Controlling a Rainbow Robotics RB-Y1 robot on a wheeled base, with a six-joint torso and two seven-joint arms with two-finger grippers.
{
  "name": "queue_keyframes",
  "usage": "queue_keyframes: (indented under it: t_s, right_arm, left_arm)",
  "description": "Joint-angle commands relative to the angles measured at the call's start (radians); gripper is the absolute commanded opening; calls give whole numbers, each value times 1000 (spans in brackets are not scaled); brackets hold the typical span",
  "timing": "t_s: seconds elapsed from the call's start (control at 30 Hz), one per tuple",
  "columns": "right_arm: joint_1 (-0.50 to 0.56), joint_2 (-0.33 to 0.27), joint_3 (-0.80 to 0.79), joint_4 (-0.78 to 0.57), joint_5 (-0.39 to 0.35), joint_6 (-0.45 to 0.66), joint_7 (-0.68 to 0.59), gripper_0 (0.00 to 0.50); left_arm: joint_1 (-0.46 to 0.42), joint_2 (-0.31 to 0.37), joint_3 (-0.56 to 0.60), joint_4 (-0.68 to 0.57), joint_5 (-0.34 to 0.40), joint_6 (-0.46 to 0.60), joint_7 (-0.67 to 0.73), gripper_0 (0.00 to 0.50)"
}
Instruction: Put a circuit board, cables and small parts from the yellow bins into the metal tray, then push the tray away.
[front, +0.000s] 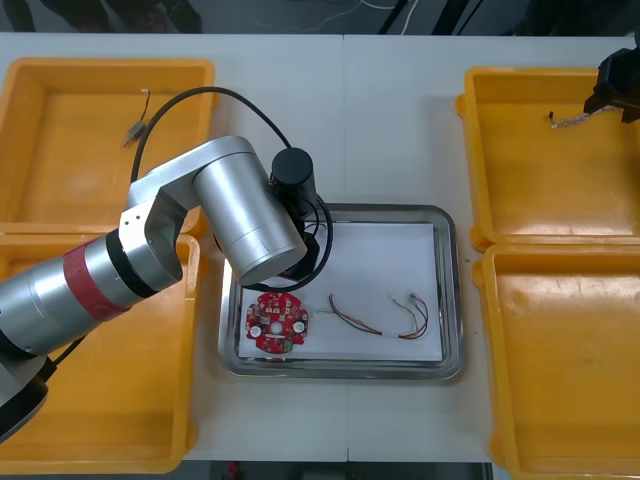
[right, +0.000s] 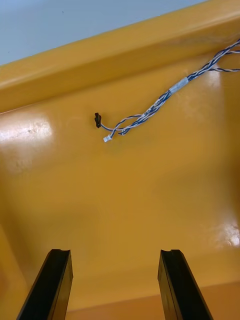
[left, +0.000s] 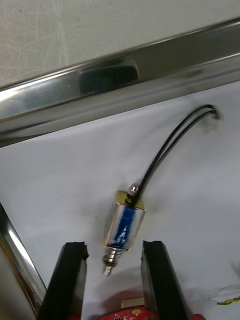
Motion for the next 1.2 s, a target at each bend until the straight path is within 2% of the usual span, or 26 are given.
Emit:
queue_keyframes:
  t_s: [0.03, 0.43, 0.57, 0.83, 1.0, 1.2]
  right_arm:
    - [-80, -1, 36, 56, 16, -61, 46, 500]
    - [-147, 8, 64, 237, 36, -247, 86, 500]
    - [-147, 14, 76, 253, 45, -285, 95, 500]
    - [-158, 39, 79, 345, 56, -426, 99, 500]
    - [-170, 46, 78, 382, 67, -468, 99, 500]
    - [-170, 62, 78, 384, 85, -488, 99, 500]
  left_arm:
    - [17, 28, -15, -9, -14, -17, 53, 500]
    - [15, 34, 8, -23, -14, -15, 55, 500]
    - [14, 44, 57, -39, 21, 3, 46, 500]
    - [-20, 50, 179, -109, 95, 152, 27, 500]
    - [-46, 51, 252, -139, 124, 241, 6, 500]
    - [-68, 51, 376, -142, 160, 347, -120, 500]
